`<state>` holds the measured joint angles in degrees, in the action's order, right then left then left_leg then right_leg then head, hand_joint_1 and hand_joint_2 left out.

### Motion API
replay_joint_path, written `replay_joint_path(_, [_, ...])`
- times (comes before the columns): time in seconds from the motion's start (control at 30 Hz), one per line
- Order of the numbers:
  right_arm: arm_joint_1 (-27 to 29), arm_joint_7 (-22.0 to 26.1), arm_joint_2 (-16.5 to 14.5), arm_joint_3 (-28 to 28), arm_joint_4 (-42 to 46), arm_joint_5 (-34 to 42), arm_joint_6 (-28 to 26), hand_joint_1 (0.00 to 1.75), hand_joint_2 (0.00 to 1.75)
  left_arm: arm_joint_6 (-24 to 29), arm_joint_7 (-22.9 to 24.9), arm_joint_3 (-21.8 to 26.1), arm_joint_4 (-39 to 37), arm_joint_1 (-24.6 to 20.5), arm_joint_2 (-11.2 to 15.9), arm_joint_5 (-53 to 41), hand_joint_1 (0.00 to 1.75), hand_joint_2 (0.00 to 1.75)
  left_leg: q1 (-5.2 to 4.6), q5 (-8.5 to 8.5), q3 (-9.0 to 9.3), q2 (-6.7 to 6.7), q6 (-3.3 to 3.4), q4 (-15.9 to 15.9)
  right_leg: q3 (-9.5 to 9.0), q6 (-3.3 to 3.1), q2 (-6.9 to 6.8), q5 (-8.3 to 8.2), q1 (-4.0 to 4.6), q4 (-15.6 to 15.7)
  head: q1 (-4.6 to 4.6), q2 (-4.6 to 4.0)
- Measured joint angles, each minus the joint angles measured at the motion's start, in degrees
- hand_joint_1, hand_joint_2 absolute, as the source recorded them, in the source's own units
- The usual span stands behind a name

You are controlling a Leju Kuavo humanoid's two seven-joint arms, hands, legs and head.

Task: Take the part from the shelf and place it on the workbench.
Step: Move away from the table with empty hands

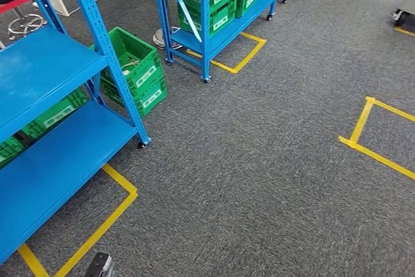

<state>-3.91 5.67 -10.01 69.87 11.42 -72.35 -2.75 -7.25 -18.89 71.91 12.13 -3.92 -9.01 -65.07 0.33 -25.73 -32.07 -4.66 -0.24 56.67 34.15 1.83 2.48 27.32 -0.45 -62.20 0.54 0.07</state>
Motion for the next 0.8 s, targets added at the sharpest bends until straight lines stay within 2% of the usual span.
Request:
replay_joint_path(0.07, [-0.1, -0.1, 0.0, 0.0, 0.0, -0.1, 0.0, 0.0, 0.0, -0.6, 0.6, 0.0, 0.0, 0.0, -0.1, 0.3, 0.0, 0.0, 0.03, 0.05, -0.29, -0.99, -0.68, 0.0, -1.35, -0.25, 1.24, -0.48, -0.06, 2.9, -0.06, 0.0])
replay_joint_path(0.13, [-0.1, -0.2, 0.0, 0.0, 0.0, -0.1, 0.0, 0.0, 0.0, -1.3, 0.9, 0.0, 0.0, 0.2, 0.0, 0.5, 0.0, 0.0, 0.22, 0.16, -0.5, -1.67, -1.42, -0.1, -1.5, -0.74, 0.5, -0.57, -0.09, 3.2, -0.08, 0.0])
replay_joint_path(0.2, [-0.2, -0.2, 0.0, -0.1, 0.0, -0.1, 0.0, 0.0, 0.0, -1.8, 1.0, 0.0, 0.0, 0.2, 0.0, 0.8, 0.0, 0.0, 0.08, -1.22, -1.39, 0.19, -2.07, 1.6, -1.74, -1.4, -0.54, -0.8, -0.23, 3.6, -0.48, 0.0])
replay_joint_path(0.27, [-0.1, -0.1, 0.0, -0.1, 0.0, -0.2, 0.0, 0.0, 0.0, -3.1, 1.1, 0.3, 0.0, 0.0, -0.1, 2.3, 0.0, 0.0, -0.04, -4.58, -4.33, 3.05, -2.58, 7.6, -1.89, -1.9, -1.82, -0.81, -0.14, 3.9, -0.97, 0.0])
replay_joint_path(0.3, [-0.1, -0.1, 0.0, -0.1, 0.0, -0.2, 0.0, 0.0, 0.0, -3.9, 1.1, 0.7, 0.0, -0.1, -0.1, 3.5, 0.0, 0.0, 0.0, -6.25, -6.27, 3.65, -2.75, 11.5, -1.9, -2.06, -2.53, -0.75, -0.05, 3.9, -1.06, 0.0])
replay_joint_path(0.33, [0.0, -0.2, 0.0, -0.1, 0.0, -0.2, 0.0, 0.0, 0.0, -4.2, 1.0, 1.4, 0.0, -0.2, -0.1, 4.6, 0.0, 0.0, 0.04, -7.19, -7.78, 3.88, -2.86, 14.5, -1.91, -2.15, -3.22, -0.69, 0.02, 3.9, -1.06, 0.0])
replay_joint_path(0.37, [0.0, -0.2, 0.0, -0.1, 0.0, -0.3, 0.0, 0.0, 0.0, -3.8, 0.9, 1.9, 0.0, -0.2, 0.0, 5.3, 0.0, 0.0, 0.05, -7.11, -8.49, 3.96, -2.92, 15.9, -1.95, -2.2, -3.86, -0.63, 0.07, 3.9, -1.06, 0.0])
replay_joint_path(0.4, [0.0, -0.2, 0.0, -0.1, 0.0, -0.4, 0.0, 0.0, 0.0, -3.0, 0.9, 2.4, 0.0, -0.1, 0.1, 5.3, 0.0, 0.0, 0.05, -5.9, -8.03, 4.05, -2.91, 15.0, -2.02, -2.2, -4.39, -0.58, 0.1, 3.9, -1.08, 0.0])
replay_joint_path(0.43, [0.0, -0.2, 0.0, -0.1, 0.0, -0.5, 0.0, 0.0, 0.0, -2.2, 0.8, 2.6, 0.0, -0.1, 0.2, 4.9, 0.0, 0.0, 0.03, -3.91, -6.49, 4.37, -2.81, 12.0, -2.16, -2.14, -4.9, -0.51, 0.11, 3.9, -1.09, 0.0])
replay_joint_path(0.47, [-0.1, -0.2, 0.0, -0.2, 0.0, -0.6, 0.0, 0.0, 0.0, -1.6, 0.8, 2.6, 0.0, -0.1, 0.4, 4.5, 0.0, 0.0, -0.05, -1.85, -4.35, 5.28, -2.62, 8.1, -2.33, -2.04, -5.39, -0.41, 0.15, 3.9, -1.09, 0.0])
replay_joint_path(0.5, [-0.1, -0.2, 0.0, -0.3, 0.0, -0.6, 0.0, 0.0, 0.0, -1.3, 0.8, 2.6, 0.0, -0.2, 0.5, 4.2, 0.0, 0.0, -0.26, -0.5, -2.28, 6.4, -2.36, 4.2, -2.46, -1.83, -5.84, -0.23, 0.31, 3.8, -1.16, 0.0])
replay_joint_path(0.53, [-0.1, -0.3, 0.0, -0.4, 0.0, -0.8, 0.0, 0.0, 0.0, -1.2, 0.9, 2.6, 0.0, -0.4, 0.6, 4.0, 0.0, 0.0, -0.43, 0.29, -0.83, 7.31, -1.98, 1.3, -2.56, -1.58, -6.31, -0.09, 0.48, 3.7, -1.15, 0.01])
replay_joint_path(0.57, [-0.1, -0.3, 0.0, -0.4, 0.0, -0.9, 0.0, 0.0, 0.0, -1.2, 1.1, 2.6, 0.0, -0.5, 0.6, 3.9, 0.0, 0.0, -0.6, 0.43, -0.17, 7.84, -1.62, -0.1, -2.62, -1.32, -6.8, 0.03, 0.65, 3.7, -1.18, 0.01])
replay_joint_path(0.63, [-0.1, -0.4, 0.0, -0.6, 0.0, -1.2, 0.0, 0.0, 0.0, -1.6, 1.7, 2.7, 0.0, -0.5, 0.7, 4.5, 0.0, 0.0, -0.65, 0.43, -0.18, 7.08, -0.89, -0.6, -2.84, -0.79, -7.77, 0.15, 0.78, 3.8, -1.16, 0.01])
replay_joint_path(0.67, [-0.2, -0.3, 0.0, -0.7, 0.0, -1.2, 0.0, 0.0, 0.0, -1.9, 2.0, 2.9, 0.0, -0.4, 0.7, 5.0, 0.0, 0.0, -0.53, 0.54, -0.14, 6.58, -0.59, -0.7, -2.88, -0.47, -7.58, 0.44, 0.74, 3.6, -1.16, 0.0])
replay_joint_path(0.7, [-0.2, -0.1, 0.0, -0.8, 0.0, -1.3, 0.0, 0.0, 0.0, -2.3, 2.3, 3.2, 0.0, -0.4, 0.7, 5.4, 0.0, 0.0, -0.35, 0.67, -0.06, 6.09, -0.27, -0.9, -2.54, -0.13, -6.72, 1.2, 0.68, 2.6, -0.99, 0.01])
replay_joint_path(0.73, [-0.2, 0.1, 0.0, -0.9, 0.0, -1.3, 0.0, 0.0, 0.0, -2.6, 2.6, 3.3, 0.0, -0.4, 0.6, 5.6, 0.0, 0.0, -0.16, 0.81, 0.02, 5.6, 0.04, -1.0, -1.6, 0.19, -5.48, 2.53, 0.58, 0.4, -0.81, 0.01])
replay_joint_path(0.8, [-0.1, 0.2, 0.0, -1.0, 0.0, -1.4, 0.1, 0.0, 0.0, -3.1, 3.2, 3.5, 0.0, -0.6, 0.6, 5.4, 0.0, 0.0, -0.01, 0.92, -0.03, 4.52, 0.41, -1.0, 1.78, 0.66, -3.23, 5.97, 0.37, -6.8, -0.41, 0.01])
